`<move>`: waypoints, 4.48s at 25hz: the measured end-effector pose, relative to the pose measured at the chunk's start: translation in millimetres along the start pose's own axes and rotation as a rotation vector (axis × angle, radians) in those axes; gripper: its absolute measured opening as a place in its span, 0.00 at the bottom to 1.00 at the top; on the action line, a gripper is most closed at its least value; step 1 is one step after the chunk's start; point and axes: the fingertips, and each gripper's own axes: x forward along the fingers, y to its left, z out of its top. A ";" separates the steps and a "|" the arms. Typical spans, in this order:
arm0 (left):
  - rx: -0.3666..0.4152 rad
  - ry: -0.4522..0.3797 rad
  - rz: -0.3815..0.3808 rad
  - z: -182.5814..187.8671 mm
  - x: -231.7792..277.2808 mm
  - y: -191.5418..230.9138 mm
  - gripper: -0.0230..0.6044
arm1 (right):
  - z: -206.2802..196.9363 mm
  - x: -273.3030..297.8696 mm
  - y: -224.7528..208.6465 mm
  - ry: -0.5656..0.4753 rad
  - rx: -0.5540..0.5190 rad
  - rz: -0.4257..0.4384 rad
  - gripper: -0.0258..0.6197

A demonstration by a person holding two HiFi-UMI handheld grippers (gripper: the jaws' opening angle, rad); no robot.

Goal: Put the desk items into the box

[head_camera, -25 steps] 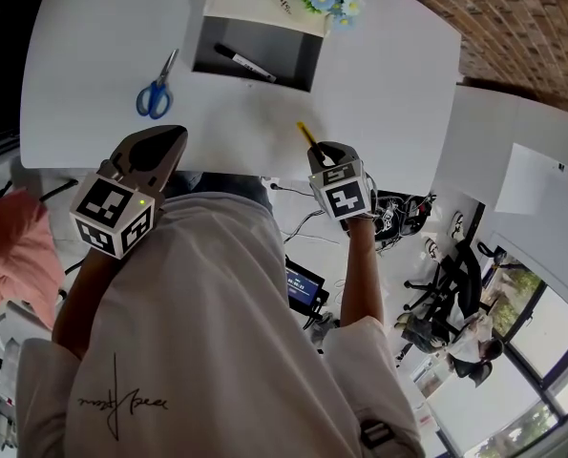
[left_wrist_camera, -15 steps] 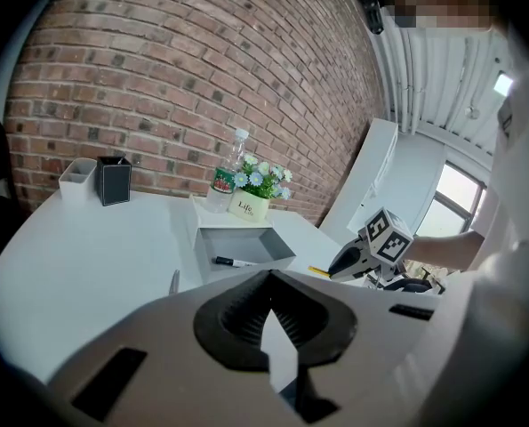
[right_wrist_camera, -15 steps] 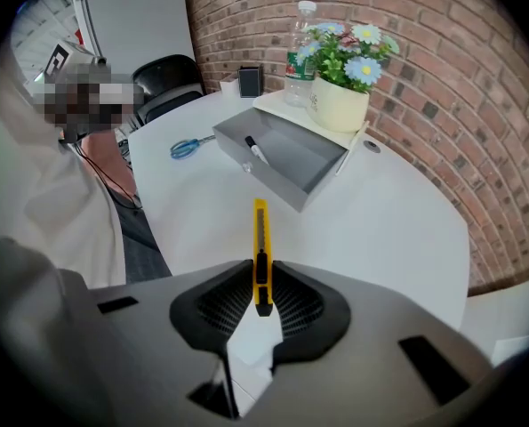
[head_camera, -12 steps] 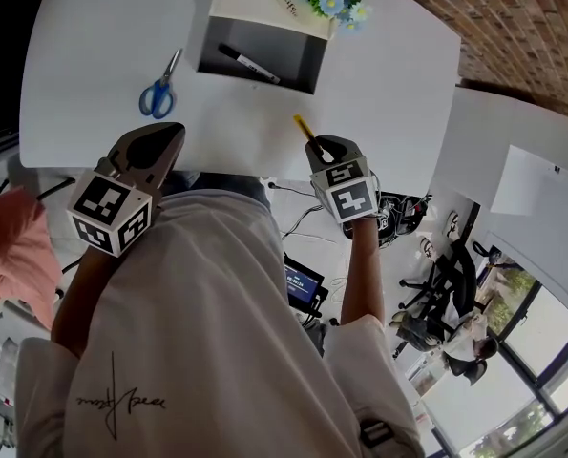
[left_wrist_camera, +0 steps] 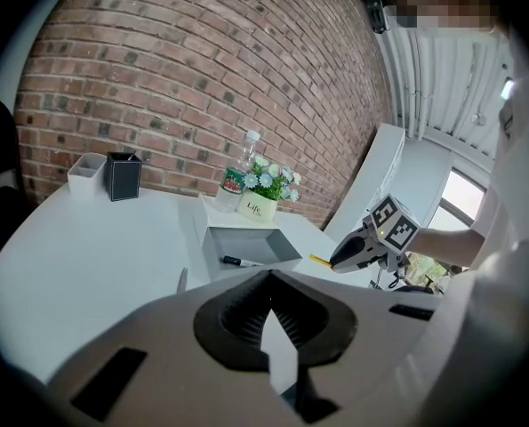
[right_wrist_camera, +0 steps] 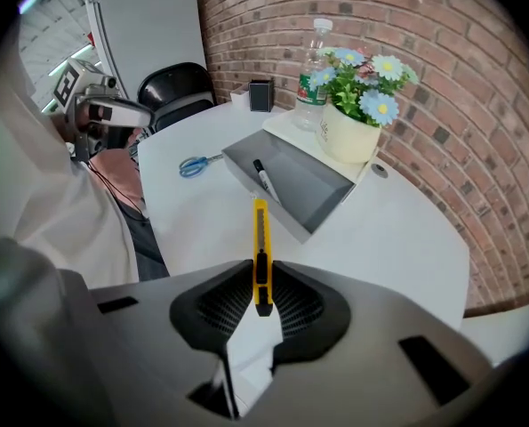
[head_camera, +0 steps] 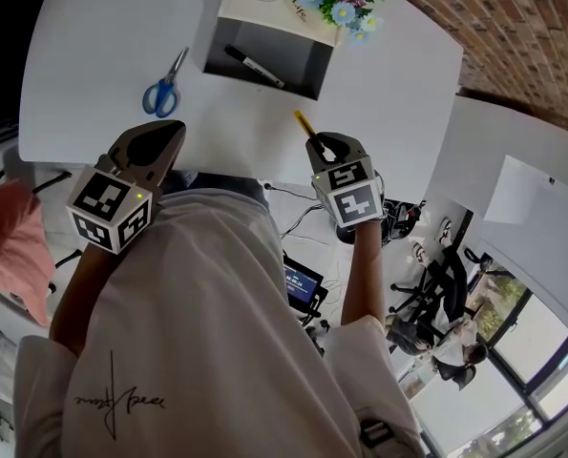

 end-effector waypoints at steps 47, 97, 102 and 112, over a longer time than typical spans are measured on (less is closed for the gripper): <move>-0.116 -0.038 0.148 -6.0 -24.4 41.7 0.04 | 106.5 48.0 -17.8 -0.038 -0.180 0.068 0.17; -0.166 -0.051 0.253 -14.7 -40.8 52.0 0.04 | 104.7 120.3 -37.9 0.056 -0.201 0.101 0.17; -0.161 -0.053 0.248 -15.6 -41.4 49.6 0.04 | 104.0 116.7 -38.5 0.047 -0.198 0.091 0.17; -0.139 -0.059 0.227 -14.9 -44.6 42.1 0.04 | 112.2 96.3 -39.5 -0.033 -0.191 0.037 0.17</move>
